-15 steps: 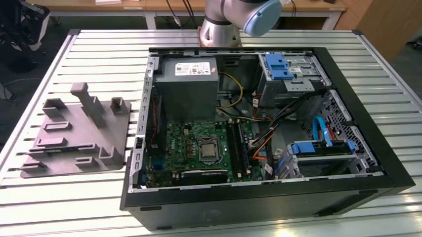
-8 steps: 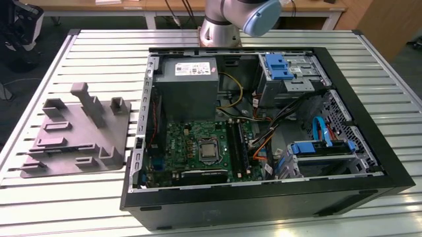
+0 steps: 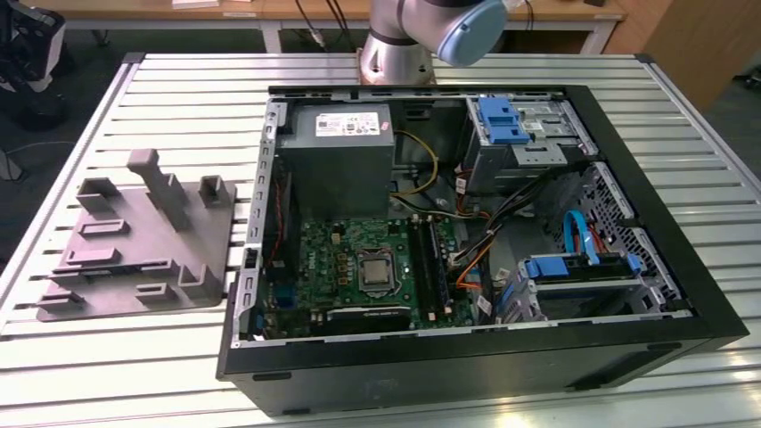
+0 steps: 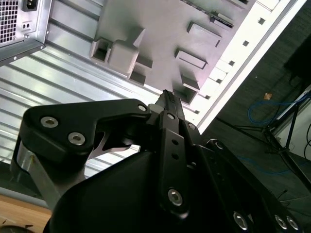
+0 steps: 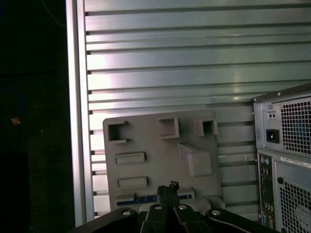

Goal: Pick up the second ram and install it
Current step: 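Reach for the second ram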

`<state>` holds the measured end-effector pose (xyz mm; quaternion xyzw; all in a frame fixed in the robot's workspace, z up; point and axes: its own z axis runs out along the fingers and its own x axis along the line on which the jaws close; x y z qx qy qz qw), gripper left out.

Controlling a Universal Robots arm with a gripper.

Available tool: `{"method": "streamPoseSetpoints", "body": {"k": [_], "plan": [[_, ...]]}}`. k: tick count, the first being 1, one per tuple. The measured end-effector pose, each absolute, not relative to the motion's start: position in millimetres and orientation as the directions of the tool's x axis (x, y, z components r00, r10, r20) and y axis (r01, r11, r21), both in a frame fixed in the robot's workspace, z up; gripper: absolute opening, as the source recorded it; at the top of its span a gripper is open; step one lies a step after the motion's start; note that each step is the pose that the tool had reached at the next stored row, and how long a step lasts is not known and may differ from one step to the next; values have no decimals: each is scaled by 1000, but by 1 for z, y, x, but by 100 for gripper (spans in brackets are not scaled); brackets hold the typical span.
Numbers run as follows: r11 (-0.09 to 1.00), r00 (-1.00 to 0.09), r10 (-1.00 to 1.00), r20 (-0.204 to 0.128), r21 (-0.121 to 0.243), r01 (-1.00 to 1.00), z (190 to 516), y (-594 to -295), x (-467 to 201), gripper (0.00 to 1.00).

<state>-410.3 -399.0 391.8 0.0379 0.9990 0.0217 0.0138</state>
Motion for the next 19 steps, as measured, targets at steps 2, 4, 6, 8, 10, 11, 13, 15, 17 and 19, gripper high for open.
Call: {"method": "streamPoseSetpoints", "body": {"k": [2,4,6,8,10,11,13,15,17,19], "plan": [[996,-997,76,-26,44,75,392,-399,-413,11],[996,-997,76,-26,44,75,392,-399,-415,11],[996,-997,76,-26,44,75,392,-399,-417,11],[996,-997,76,-26,44,75,392,-399,-419,11],[996,-997,76,-26,44,75,392,-399,-422,11],[996,-997,76,-26,44,75,392,-399,-423,11],[996,-997,76,-26,44,75,392,-399,-426,11],[996,-997,76,-26,44,75,392,-399,-430,11],[996,-997,76,-26,44,75,392,-399,-434,11],[996,-997,76,-26,44,75,391,-399,-438,11]]}}
